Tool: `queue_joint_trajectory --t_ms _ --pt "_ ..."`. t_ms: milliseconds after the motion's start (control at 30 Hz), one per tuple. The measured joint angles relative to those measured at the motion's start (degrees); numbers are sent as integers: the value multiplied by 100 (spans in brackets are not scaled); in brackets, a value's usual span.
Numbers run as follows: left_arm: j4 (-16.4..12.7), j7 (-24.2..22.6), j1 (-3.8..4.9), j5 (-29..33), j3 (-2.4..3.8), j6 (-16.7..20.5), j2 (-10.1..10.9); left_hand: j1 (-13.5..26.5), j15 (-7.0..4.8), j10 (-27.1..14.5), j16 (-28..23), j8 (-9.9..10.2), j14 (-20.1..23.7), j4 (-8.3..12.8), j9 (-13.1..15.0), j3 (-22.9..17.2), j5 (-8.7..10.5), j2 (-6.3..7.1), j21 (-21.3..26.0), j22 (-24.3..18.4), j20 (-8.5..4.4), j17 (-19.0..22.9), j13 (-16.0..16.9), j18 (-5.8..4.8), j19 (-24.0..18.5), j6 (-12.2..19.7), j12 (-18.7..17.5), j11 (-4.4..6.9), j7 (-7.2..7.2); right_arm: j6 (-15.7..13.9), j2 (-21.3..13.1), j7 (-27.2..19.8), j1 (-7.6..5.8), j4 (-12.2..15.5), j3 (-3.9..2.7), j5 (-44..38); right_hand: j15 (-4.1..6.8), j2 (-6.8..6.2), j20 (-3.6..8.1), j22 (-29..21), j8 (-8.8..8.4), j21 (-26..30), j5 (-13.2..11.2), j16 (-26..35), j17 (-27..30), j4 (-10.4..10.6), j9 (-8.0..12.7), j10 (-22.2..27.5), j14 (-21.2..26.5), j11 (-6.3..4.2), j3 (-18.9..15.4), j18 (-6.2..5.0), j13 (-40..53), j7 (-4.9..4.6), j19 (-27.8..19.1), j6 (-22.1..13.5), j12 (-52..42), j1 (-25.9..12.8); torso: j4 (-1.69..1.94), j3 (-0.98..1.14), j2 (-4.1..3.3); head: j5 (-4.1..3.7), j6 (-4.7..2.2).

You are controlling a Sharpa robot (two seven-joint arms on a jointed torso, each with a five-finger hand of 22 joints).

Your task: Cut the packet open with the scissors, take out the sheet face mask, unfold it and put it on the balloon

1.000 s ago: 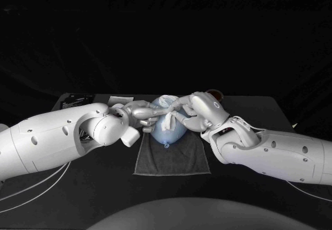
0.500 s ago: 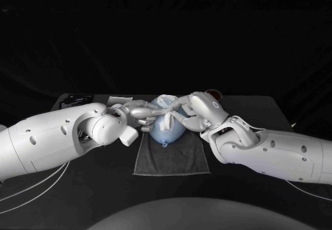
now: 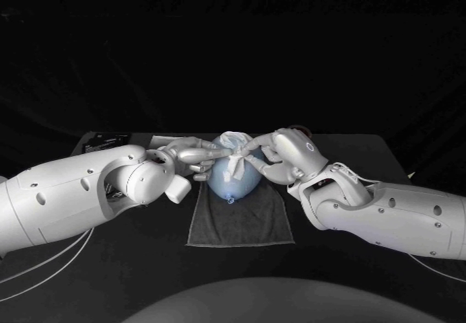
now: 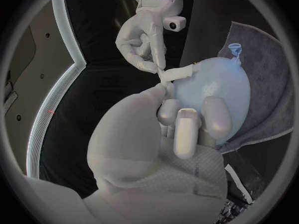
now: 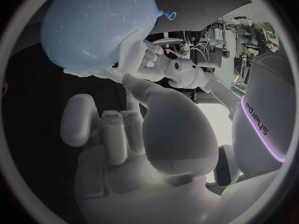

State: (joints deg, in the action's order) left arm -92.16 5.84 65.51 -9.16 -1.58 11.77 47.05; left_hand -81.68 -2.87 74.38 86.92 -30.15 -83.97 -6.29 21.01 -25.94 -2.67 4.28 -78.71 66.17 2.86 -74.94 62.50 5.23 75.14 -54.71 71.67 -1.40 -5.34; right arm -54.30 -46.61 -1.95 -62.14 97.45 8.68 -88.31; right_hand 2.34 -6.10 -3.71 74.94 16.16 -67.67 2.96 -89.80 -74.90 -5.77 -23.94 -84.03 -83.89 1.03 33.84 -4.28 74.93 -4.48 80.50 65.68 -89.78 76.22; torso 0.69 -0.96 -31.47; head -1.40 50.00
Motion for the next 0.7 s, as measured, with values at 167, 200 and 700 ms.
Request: queue_joint_trajectory --t_ms 167,200,700 --pt "0 -34 0 -62 0 20 61 233 1 30 0 -116 0 23 2 -456 0 219 -28 23 0 0 51 -1 0 61 0 -12 -17 4 -102 2 -7 31 1 -1 0 0 0 -2 -1 0 0 0 0 0 0 0 0 0 0 0 -2 9 0 -9 7 0 -3 3 0 21 0" --pt "-1 -37 0 -77 0 20 75 309 1 30 0 -142 0 54 2 -573 1 256 -39 30 0 0 75 -1 0 61 0 -12 -17 5 -121 2 -8 38 1 -1 0 0 0 -3 -1 0 0 1 0 0 0 0 0 0 0 0 -2 9 0 -9 7 0 -4 3 0 26 0" --pt "-27 19 4 -358 2 -95 262 563 3 31 -1 -181 0 211 297 -1015 4 396 -40 52 1 0 111 -2 -1 71 -1 -10 -9 84 -359 -5 -51 68 2 -3 13 0 0 0 22 -23 0 19 -5 0 -6 0 -13 0 0 0 2 10 0 -10 -2 0 1 4 -2 31 1"
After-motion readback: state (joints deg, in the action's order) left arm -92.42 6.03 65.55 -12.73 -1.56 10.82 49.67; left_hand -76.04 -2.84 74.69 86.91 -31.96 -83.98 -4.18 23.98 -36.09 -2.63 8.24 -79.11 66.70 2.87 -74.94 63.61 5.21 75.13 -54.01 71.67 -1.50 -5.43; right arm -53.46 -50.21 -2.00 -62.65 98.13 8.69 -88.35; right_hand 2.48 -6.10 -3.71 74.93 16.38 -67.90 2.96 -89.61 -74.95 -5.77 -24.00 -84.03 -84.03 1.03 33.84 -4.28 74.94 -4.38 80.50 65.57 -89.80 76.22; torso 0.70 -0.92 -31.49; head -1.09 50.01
